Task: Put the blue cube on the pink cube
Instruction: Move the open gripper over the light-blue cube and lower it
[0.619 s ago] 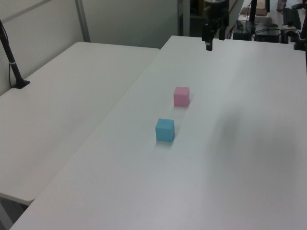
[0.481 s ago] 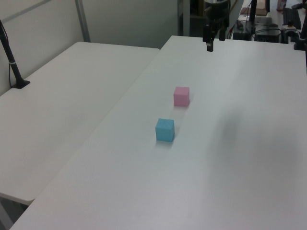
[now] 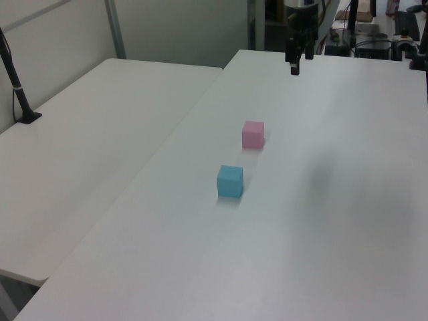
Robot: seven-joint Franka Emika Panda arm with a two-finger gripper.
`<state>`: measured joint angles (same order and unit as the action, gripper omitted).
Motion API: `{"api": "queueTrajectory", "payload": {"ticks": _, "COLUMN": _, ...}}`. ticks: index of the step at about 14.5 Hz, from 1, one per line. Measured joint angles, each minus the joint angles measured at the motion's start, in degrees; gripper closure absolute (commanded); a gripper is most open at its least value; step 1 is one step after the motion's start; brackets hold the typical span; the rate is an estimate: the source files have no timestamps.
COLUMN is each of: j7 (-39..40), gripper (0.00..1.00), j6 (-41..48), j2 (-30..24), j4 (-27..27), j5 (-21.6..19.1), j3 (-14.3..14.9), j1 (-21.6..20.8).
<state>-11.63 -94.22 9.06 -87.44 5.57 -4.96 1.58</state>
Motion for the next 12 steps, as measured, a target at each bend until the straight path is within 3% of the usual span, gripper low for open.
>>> {"api": "queueTrajectory", "payload": {"ticks": 6, "j7": 0.51, "gripper": 0.00, "j6": -1.38, "j2": 0.70, "j4": -0.32, "j5": -1.86, "j3": -0.06, "j1": -1.25}}
{"api": "queueTrajectory", "payload": {"ticks": 12, "j7": -0.14, "gripper": 0.00, "j6": -15.39, "j2": 9.84, "j4": -0.12, "j5": -4.48, "j3": 3.25, "j1": -13.91}}
